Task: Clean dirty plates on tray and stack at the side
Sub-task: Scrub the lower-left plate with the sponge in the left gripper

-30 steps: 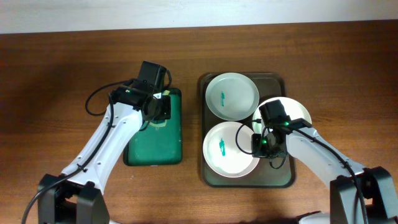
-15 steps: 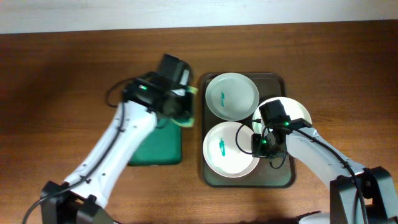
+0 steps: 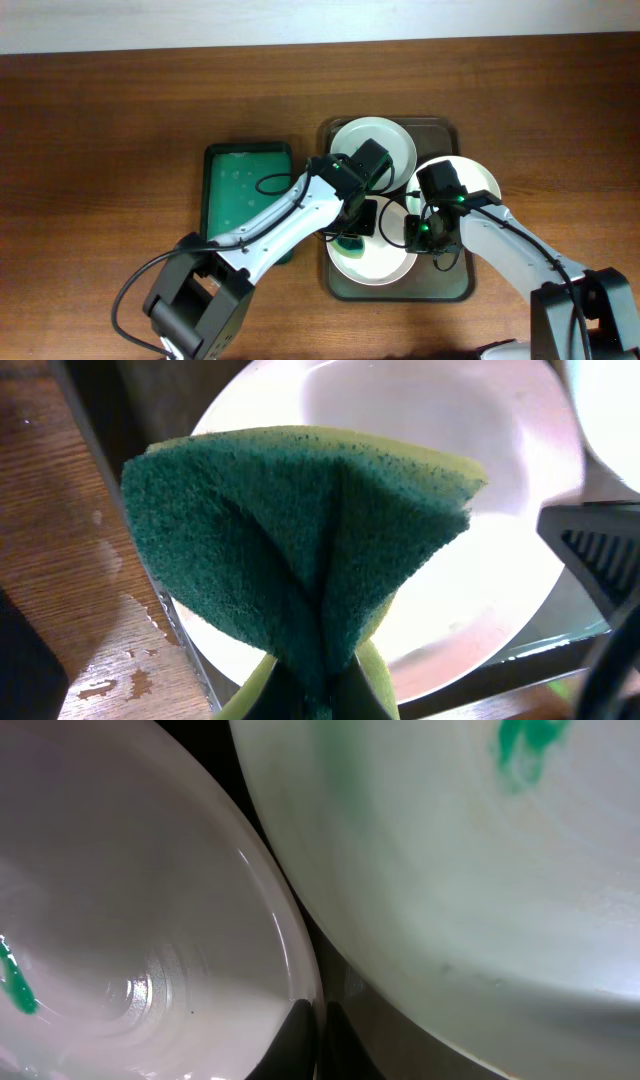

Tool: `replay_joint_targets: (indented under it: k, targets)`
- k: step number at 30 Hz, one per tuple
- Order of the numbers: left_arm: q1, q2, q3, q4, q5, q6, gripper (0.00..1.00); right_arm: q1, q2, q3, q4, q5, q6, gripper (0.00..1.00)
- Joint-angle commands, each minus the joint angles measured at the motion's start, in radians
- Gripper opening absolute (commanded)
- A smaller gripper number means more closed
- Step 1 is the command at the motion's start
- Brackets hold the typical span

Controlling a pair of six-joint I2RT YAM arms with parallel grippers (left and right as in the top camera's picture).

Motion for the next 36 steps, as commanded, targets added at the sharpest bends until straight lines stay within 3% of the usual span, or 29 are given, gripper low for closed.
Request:
replay_joint_targets:
  k: [1, 13, 25, 31, 36]
  targets:
    - [0.001, 0.040, 0.019, 0.016, 0.004, -0.015, 0.00, 0.007, 0.006, -0.009, -0.001, 0.006, 0.005, 0.04]
    - [0.018, 0.129, 0.000, 0.106, -0.030, -0.030, 0.00, 0.007, 0.006, -0.009, -0.001, 0.006, 0.005, 0.04]
    - [0.018, 0.135, -0.148, 0.253, -0.026, -0.018, 0.00, 0.007, 0.006, -0.009, -0.005, 0.005, 0.005, 0.04]
    - [0.017, 0.135, -0.249, 0.360, 0.041, -0.017, 0.00, 0.007, 0.006, -0.009, -0.004, 0.005, 0.005, 0.04]
    - [0.017, 0.135, -0.258, 0.448, 0.314, 0.092, 0.00, 0.007, 0.006, -0.009, -0.004, 0.005, 0.005, 0.04]
